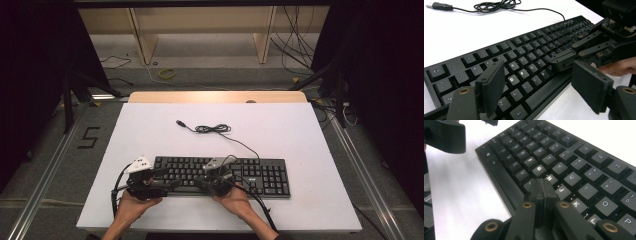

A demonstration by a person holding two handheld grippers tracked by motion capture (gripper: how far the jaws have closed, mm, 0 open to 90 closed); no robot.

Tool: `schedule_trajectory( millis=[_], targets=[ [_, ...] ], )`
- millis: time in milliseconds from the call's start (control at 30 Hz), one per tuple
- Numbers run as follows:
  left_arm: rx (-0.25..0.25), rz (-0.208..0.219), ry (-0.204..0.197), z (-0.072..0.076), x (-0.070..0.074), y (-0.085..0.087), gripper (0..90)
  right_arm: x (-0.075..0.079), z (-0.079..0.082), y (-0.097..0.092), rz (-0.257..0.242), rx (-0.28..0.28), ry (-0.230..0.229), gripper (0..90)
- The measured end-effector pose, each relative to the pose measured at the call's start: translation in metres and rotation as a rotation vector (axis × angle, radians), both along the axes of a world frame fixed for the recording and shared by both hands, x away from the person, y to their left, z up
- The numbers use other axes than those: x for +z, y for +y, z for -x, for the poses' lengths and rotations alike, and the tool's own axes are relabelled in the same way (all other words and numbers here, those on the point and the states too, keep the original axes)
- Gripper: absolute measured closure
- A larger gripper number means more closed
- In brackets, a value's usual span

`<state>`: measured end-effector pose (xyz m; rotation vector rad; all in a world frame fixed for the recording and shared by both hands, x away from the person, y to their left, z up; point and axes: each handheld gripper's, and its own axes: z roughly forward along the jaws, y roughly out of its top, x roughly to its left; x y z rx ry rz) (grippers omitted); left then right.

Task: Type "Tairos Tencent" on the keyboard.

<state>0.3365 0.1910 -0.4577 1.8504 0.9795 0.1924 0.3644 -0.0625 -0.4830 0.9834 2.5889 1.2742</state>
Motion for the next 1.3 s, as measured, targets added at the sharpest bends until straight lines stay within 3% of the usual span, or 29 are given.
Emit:
schedule_trajectory(
  millis=[200,533,667,1300],
  targets=[
    [-0.004,-0.001,-0.006,0.001,0.0,0.0,27.0,-0.002,0.0,0.001,0.019,0.001,0.004,90.0],
    [0.003,-0.005,-0.006,0.0,-0.001,0.001,27.0,-0.002,0.0,0.001,0.008,-0.012,0.015,90.0],
    [0.009,-0.005,-0.004,-0.001,-0.001,0.002,27.2,0.003,0.001,-0.005,-0.034,-0.006,0.012,85.4],
    [0.018,-0.012,-0.008,-0.003,-0.001,0.0,28.1,0.019,0.009,-0.038,-0.125,-0.033,-0.007,61.2]
  ],
)
